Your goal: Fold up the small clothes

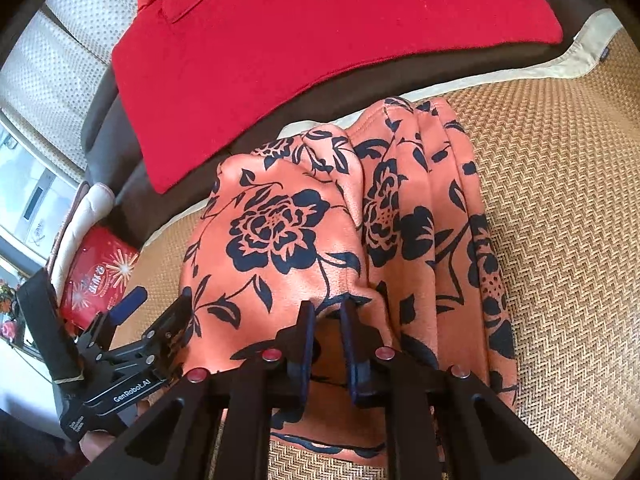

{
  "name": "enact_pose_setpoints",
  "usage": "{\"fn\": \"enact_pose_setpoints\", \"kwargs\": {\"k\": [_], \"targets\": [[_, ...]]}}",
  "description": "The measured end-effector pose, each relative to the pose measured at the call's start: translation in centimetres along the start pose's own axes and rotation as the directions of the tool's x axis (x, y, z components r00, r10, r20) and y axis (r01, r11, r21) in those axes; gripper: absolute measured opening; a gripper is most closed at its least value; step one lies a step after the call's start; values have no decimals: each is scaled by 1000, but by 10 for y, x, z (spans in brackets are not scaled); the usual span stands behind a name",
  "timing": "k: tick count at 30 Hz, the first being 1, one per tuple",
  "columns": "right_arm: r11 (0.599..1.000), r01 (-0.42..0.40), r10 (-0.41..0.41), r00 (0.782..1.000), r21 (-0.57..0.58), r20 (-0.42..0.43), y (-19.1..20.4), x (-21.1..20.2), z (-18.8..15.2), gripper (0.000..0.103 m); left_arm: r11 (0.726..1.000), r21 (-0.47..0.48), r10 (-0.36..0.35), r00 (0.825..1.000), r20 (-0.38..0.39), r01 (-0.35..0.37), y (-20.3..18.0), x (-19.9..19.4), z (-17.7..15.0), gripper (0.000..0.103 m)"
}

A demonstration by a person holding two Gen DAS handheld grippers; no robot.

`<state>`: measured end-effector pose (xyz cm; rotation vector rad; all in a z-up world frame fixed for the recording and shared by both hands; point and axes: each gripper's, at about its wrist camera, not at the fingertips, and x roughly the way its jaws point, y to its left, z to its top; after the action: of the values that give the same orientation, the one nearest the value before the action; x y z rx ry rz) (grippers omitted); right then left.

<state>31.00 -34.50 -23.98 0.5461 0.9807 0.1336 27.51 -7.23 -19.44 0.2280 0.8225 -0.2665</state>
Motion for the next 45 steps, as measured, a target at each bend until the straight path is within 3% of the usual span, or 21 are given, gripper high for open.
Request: {"fn": "enact_pose_setpoints", "kwargs": {"k": [8,18,23,27,30,36,41,43,45], "targets": [[997,-70,69,998,30,10,-11,0,-3,17,1000,0,-12,1000,-4,12,0,7,0,103],[999,-42,41,999,8,20,-5,-3,-1,17,998,-36,-46,999,-5,46,10,8,2,103],[998,-15,21,993,-57,117,20,-9,13,19,989,-133,-55,997,47,61,35,3,20,103],[999,-21,25,990,-28,136,30,7,30,19,987,-151,-57,998,-20,54,38,26,26,103],[1000,-4,4,997,10,72,30,33,36,19,992,-119,-46,995,-92,35,29,48,22,103],[1000,-12,11,998,16,62,30,36,37,17,995,-96,-36,998,-56,30,30,35,25,103],[999,-31,29,993,11,117,22,11,30,19,994,-99,-49,999,-4,49,32,17,26,103],[1000,-17,15,993,15,115,19,9,28,29,997,-70,-38,999,-21,37,27,19,23,103],[999,7,-9,997,33,75,14,19,25,49,1000,-25,2,999,-51,-4,14,29,19,103]]}}
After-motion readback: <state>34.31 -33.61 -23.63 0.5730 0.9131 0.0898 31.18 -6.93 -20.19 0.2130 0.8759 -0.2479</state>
